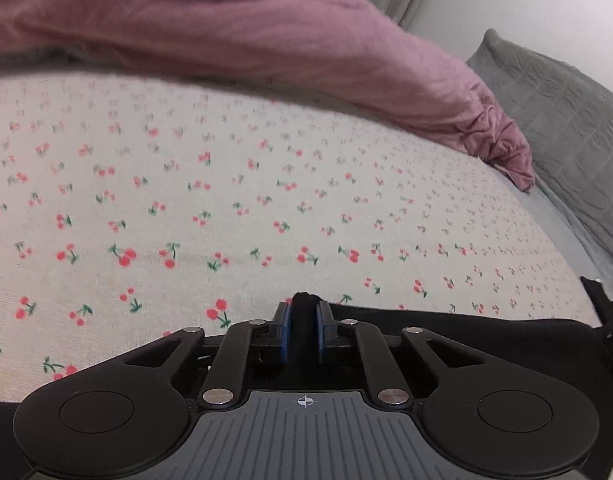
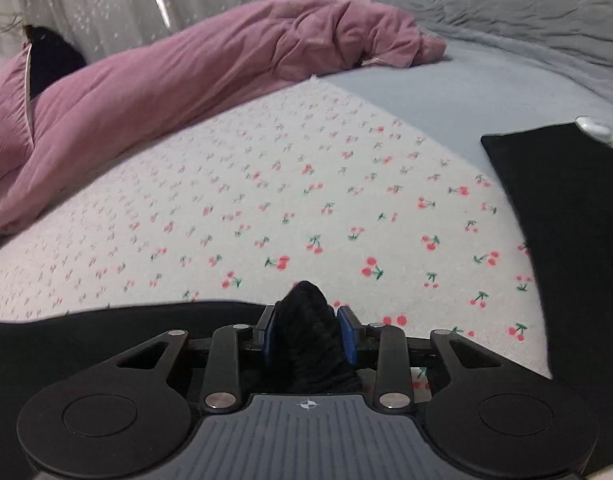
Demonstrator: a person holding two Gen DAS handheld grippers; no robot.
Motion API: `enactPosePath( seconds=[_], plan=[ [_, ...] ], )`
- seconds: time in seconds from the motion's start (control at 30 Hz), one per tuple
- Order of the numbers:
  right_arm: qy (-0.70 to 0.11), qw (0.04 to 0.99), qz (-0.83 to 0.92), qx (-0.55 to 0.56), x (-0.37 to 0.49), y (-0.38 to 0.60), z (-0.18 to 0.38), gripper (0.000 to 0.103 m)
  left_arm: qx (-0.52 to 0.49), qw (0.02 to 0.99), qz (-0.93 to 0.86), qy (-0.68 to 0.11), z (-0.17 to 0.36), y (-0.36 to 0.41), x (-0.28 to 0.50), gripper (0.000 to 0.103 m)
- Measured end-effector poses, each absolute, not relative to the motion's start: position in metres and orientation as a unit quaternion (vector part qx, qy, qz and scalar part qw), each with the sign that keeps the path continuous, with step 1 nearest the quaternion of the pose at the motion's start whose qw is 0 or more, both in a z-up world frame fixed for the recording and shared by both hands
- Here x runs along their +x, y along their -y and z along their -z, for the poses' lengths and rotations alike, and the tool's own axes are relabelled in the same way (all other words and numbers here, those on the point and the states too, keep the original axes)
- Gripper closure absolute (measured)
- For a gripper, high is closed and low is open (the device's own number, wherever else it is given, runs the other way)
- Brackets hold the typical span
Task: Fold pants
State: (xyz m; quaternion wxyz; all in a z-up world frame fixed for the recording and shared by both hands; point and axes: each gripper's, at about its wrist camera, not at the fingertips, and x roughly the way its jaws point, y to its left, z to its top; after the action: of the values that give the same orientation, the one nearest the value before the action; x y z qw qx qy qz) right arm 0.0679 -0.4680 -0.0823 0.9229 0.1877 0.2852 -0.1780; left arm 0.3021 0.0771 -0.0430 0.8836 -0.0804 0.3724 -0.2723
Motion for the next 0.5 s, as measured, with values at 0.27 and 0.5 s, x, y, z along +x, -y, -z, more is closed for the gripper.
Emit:
enactPosePath(
  seconds=[0.27, 0.5],
  plan=[
    [-0.277, 0.921, 0.221, 0.160, 0.077, 0.467, 0.087, 0.083, -0.058, 0.901, 0.263, -0.339, 0.058, -0.077, 0.291, 0.089],
    [-0.248, 0.934, 0.245, 0.072, 0.049, 0.426, 0.050, 0.052, -0.002, 0.914, 0.240, -0.326, 0.031, -0.067, 0.263, 0.060]
  ],
)
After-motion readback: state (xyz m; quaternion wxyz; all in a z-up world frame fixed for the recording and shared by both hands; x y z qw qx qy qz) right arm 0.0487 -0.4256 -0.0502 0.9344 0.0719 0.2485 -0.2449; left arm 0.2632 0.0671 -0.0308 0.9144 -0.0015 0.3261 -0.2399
